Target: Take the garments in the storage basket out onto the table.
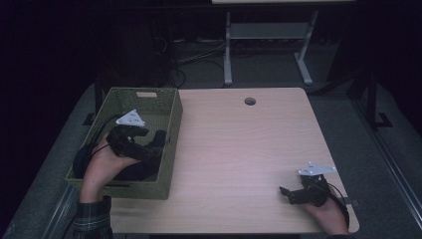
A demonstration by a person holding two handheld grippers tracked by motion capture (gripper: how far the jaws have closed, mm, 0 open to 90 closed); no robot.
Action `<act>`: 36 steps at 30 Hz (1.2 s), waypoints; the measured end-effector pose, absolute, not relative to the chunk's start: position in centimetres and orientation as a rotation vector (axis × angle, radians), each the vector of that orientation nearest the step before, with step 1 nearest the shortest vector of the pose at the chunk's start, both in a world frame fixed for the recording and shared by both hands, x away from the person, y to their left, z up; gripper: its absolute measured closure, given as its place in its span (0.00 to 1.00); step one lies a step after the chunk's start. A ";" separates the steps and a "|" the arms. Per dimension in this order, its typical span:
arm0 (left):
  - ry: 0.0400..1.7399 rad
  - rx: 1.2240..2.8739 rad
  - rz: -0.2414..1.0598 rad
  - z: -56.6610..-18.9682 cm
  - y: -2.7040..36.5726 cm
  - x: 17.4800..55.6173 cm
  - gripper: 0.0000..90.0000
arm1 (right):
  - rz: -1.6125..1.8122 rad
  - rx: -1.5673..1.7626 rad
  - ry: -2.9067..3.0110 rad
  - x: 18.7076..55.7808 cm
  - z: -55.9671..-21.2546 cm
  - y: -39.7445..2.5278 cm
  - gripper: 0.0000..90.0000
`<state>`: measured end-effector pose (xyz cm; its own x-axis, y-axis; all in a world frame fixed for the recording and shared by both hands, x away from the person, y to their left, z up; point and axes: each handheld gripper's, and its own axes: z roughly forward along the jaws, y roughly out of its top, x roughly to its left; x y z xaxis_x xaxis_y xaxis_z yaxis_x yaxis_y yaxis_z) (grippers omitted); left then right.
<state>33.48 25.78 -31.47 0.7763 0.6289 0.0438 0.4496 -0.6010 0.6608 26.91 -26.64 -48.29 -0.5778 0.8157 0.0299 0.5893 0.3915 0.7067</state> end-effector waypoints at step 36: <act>1.016 2.497 0.274 -35.8 29.5 34.9 0.17 | 0.986 1.227 2.332 26.9 -48.3 -26.6 0.04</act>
<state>34.87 29.48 -35.83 0.7123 0.7015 0.0208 0.6169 -0.6400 0.4582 26.91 -26.63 -48.29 -0.5763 0.8166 0.0304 0.5908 0.3907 0.7059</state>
